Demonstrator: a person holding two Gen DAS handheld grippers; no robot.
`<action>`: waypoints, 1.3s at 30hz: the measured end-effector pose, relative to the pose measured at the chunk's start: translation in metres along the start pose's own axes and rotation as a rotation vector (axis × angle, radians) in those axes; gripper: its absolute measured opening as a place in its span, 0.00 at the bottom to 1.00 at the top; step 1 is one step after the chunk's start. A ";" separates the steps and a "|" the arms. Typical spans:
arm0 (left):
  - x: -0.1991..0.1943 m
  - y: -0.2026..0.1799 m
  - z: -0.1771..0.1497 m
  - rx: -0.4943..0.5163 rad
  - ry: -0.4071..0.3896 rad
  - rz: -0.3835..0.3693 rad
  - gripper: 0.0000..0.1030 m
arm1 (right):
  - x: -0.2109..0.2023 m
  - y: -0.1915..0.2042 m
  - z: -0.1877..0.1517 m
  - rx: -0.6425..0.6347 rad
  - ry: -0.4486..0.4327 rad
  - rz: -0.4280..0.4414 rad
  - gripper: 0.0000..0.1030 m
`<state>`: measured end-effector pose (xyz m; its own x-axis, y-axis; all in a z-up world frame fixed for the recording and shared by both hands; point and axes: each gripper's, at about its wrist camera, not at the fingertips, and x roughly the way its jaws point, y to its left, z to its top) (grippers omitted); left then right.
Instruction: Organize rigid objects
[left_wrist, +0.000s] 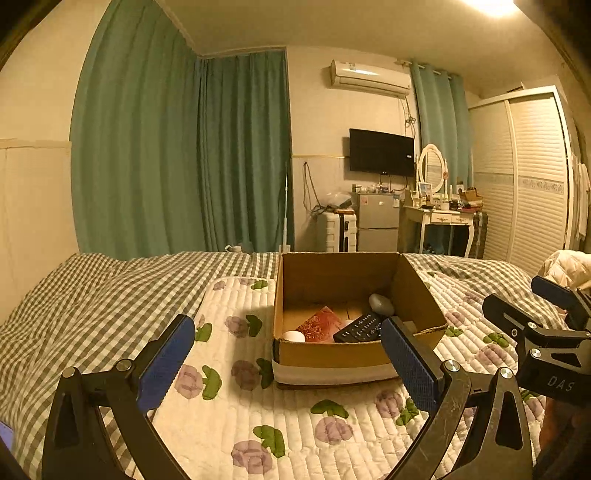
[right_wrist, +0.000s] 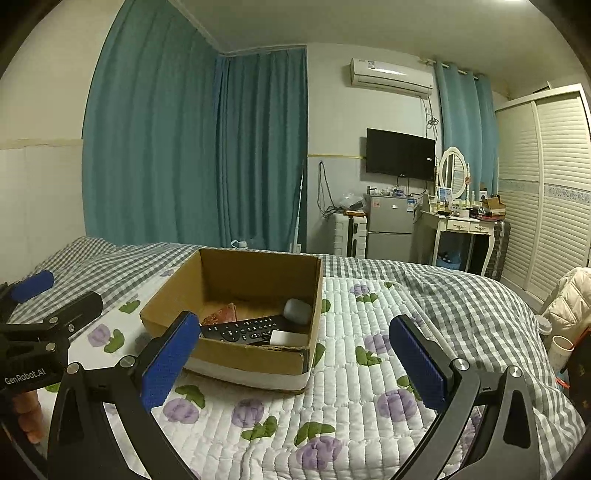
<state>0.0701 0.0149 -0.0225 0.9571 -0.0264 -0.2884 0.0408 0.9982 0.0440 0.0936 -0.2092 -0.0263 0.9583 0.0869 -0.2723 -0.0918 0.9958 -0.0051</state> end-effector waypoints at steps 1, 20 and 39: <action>0.000 0.000 0.000 0.001 0.001 0.002 1.00 | 0.000 0.000 0.000 0.000 0.001 0.001 1.00; 0.001 0.002 -0.001 -0.008 0.012 -0.004 1.00 | 0.002 0.000 -0.003 -0.003 0.009 -0.001 1.00; 0.004 0.002 -0.005 -0.004 0.019 0.000 1.00 | 0.007 0.003 -0.006 -0.009 0.028 -0.008 1.00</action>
<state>0.0721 0.0172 -0.0284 0.9516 -0.0251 -0.3064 0.0394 0.9984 0.0406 0.0980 -0.2061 -0.0341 0.9510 0.0782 -0.2990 -0.0869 0.9961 -0.0159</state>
